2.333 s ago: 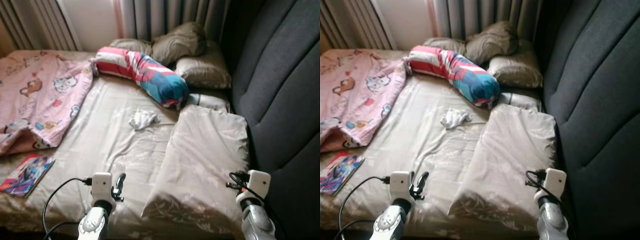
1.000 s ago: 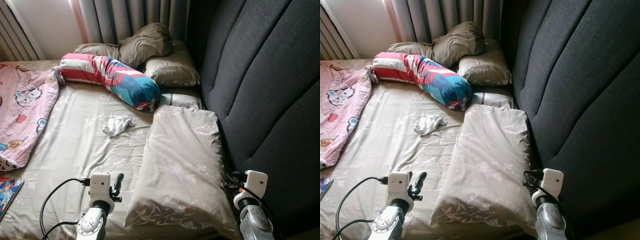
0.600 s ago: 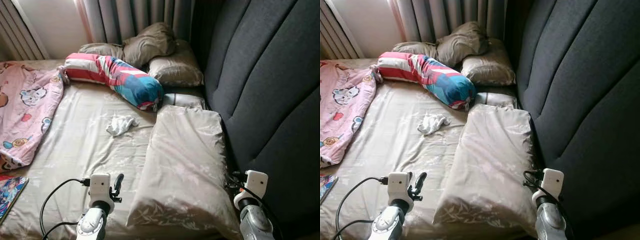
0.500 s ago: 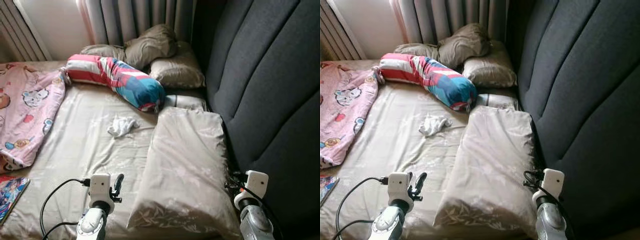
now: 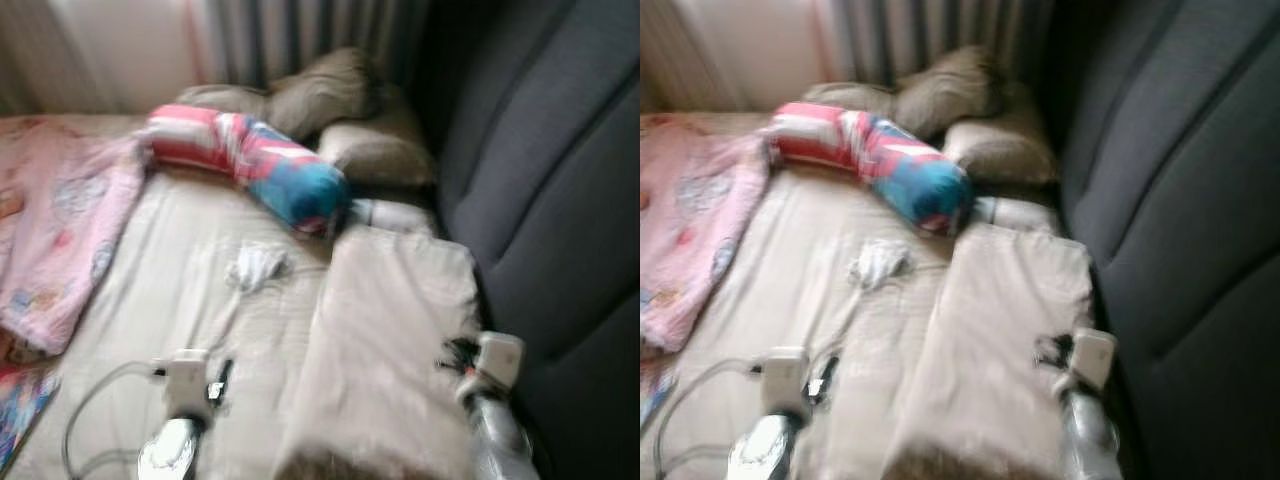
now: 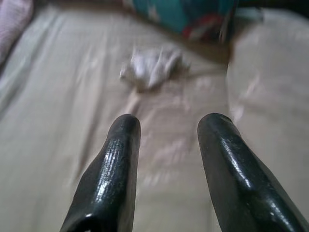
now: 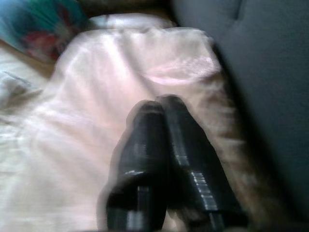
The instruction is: Clean up the room
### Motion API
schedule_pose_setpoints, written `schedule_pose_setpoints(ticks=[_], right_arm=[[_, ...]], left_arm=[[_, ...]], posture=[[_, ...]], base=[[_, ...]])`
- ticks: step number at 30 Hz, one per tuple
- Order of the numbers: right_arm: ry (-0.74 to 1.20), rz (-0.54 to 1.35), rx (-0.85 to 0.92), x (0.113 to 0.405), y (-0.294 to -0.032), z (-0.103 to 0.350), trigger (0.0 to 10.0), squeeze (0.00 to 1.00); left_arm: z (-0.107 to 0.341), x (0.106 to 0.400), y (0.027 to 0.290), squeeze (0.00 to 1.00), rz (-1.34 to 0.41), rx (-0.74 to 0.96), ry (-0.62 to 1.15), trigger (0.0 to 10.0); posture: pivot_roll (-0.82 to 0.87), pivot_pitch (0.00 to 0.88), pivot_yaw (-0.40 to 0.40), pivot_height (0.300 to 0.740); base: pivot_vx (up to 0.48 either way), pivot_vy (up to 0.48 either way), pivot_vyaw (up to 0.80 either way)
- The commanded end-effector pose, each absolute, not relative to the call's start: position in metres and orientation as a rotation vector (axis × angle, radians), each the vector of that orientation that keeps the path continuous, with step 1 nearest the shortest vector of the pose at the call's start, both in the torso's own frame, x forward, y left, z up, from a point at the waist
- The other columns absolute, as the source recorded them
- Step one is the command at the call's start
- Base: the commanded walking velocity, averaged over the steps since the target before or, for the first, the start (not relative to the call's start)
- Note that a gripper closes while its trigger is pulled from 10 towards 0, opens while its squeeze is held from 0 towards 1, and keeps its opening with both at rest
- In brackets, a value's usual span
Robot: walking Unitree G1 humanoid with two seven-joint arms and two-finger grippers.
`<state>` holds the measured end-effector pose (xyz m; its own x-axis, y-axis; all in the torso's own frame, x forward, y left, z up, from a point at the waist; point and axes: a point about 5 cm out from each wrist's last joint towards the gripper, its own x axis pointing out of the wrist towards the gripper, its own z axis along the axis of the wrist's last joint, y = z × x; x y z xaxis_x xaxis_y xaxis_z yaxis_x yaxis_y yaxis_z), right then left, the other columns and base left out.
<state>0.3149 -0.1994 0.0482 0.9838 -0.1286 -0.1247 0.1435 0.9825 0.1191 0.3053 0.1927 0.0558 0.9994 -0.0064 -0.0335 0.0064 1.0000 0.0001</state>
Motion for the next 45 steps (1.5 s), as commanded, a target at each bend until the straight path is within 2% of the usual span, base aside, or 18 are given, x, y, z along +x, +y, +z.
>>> schedule_pose_setpoints(ticks=[1, 8, 24, 34, 44, 45], right_arm=[[0.165, -0.169, 0.135, 0.306, -0.204, 0.036, 10.0, 0.0], [0.211, -0.236, 0.106, 0.302, -0.215, 0.031, 10.0, 0.0], [0.228, -0.241, 0.129, 0.3, -0.211, 0.027, 10.0, 0.0], [0.372, -0.27, 0.14, 0.291, -0.213, 0.008, 10.0, 0.0], [0.527, -0.312, 0.225, 0.275, -0.214, -0.015, 10.0, 0.01], [0.538, -0.311, 0.245, 0.274, -0.213, -0.016, 10.0, 0.64]], left_arm=[[0.044, 0.298, 0.189, 0.0, -0.017, -0.004, 0.081, 10.0], [0.042, 0.296, 0.19, 0.0, -0.016, -0.003, 0.086, 10.0], [0.041, 0.295, 0.19, 0.0, -0.028, 0.013, 0.095, 10.0], [0.041, 0.294, 0.192, 0.0, -0.03, 0.024, 0.101, 10.0], [0.039, 0.29, 0.194, 0.0, -0.033, 0.02, 0.105, 10.0], [0.039, 0.288, 0.195, 0.0, -0.034, 0.023, 0.107, 10.0]], posture=[[-0.03, 0.195, -0.016, 0.74], [-0.02, 0.203, -0.014, 0.74], [-0.02, 0.208, -0.006, 0.74], [-0.02, 0.214, -0.002, 0.74], [-0.01, 0.235, 0.011, 0.74], [0.0, 0.24, 0.014, 0.74]], base=[[0.0, 0.0, 0.0], [0.0, 0.0, 0.0], [0.0, 0.0, 0.0], [0.0, -0.303, 0.0], [0.0, 0.0, 0.0], [0.0, 0.0, 0.0]])
